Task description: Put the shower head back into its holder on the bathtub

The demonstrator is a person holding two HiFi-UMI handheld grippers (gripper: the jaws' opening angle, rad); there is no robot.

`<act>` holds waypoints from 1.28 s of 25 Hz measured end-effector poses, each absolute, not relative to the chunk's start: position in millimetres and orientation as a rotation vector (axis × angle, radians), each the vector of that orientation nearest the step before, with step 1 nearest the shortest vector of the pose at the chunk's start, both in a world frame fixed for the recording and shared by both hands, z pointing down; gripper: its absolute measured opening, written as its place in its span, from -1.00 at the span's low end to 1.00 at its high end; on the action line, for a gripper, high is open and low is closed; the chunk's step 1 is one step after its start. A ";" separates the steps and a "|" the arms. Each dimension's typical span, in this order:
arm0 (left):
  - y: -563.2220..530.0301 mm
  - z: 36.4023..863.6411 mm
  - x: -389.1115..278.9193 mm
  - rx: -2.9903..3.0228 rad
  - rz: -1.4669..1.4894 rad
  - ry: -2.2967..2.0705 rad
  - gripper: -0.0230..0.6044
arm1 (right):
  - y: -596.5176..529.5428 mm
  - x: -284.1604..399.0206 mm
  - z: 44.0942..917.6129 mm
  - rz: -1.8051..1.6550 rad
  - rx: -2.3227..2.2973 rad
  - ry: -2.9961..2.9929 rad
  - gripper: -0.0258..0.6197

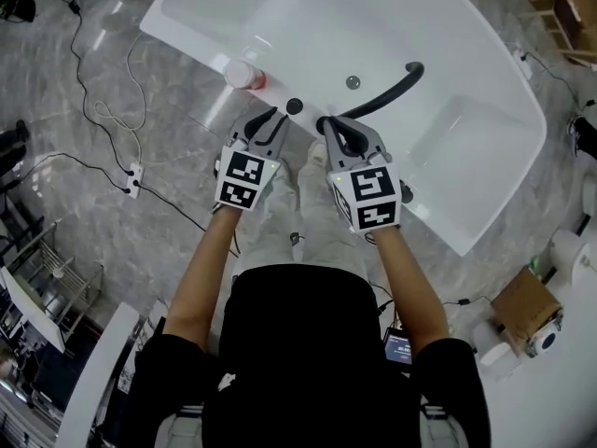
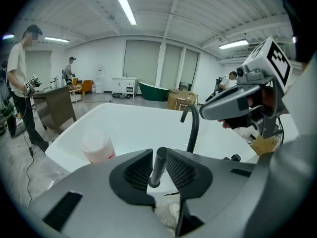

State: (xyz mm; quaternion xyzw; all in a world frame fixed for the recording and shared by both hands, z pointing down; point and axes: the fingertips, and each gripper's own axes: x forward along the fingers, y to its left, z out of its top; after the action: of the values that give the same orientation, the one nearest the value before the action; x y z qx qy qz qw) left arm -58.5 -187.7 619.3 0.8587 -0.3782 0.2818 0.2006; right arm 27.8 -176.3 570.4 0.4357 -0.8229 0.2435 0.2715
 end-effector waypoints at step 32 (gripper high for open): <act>-218.5 227.8 -78.5 2.758 0.201 -1.469 -0.88 | -239.3 29.9 261.4 0.056 1.442 -2.523 -0.85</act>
State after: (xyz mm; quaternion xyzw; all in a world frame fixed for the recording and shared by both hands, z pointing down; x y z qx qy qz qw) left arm -78.5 -218.5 227.8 0.8808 -0.4691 0.0641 0.0050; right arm 29.9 -239.3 261.4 0.4928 -0.8620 0.0190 0.1171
